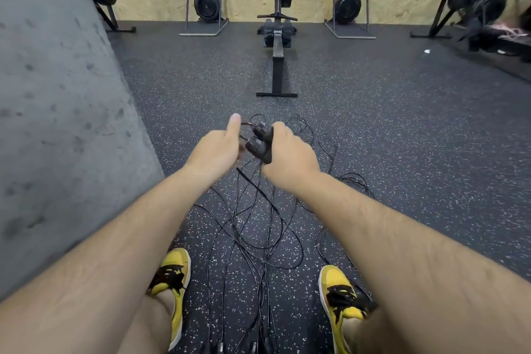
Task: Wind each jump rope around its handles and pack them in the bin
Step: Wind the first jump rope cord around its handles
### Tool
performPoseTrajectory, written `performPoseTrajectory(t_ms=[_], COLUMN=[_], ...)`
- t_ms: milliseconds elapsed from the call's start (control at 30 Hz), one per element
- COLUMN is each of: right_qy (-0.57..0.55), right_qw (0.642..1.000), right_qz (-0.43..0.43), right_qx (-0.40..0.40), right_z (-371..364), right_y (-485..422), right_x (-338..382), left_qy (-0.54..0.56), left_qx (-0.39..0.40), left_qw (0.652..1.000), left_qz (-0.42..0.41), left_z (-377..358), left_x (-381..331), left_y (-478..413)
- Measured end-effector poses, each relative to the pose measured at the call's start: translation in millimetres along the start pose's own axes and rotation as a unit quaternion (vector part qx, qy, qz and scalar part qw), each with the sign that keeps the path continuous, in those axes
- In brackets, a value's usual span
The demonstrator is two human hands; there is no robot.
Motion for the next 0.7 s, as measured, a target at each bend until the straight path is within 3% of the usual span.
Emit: performPoseTrajectory(t_ms=[67, 133, 233, 467, 700], right_qy=[0.036, 0.052, 0.087, 0.151, 0.145], right_qw=[0.999, 0.998, 0.992, 0.968, 0.986], right_qz=[0.015, 0.035, 0.091, 0.199, 0.079], right_qx=[-0.001, -0.011, -0.017, 0.003, -0.004], right_z=[11.5, 22.2, 29.7, 9.4, 14.0], right_y=[-3.5, -7.7, -16.4, -18.4, -19.3], right_x=[-6.2, -8.2, 3.7, 35.3, 0.8], left_qy=[-0.158, -0.187, -0.285, -0.322, -0.293], left_qx=[-0.069, -0.113, -0.086, -0.070, -0.055], left_qw=[0.984, 0.962, 0.904, 0.881, 0.910], left_qz=[-0.042, -0.166, -0.306, -0.341, -0.288], left_z=[15.0, 22.6, 2.8, -11.7, -7.6], left_x=[-3.0, -22.0, -34.9, -36.1, -28.3], left_y=[6.4, 16.2, 21.1, 0.3, -8.5])
Point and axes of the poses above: each hand's wrist, its own y-axis away from the middle knuckle, its own z-axis out of the back of the hand, x = y × z, the point moved 8 cm from there along -y, towards the middle knuckle, and after that the axes turned 10 degrees about z, right-handed, at the moved point
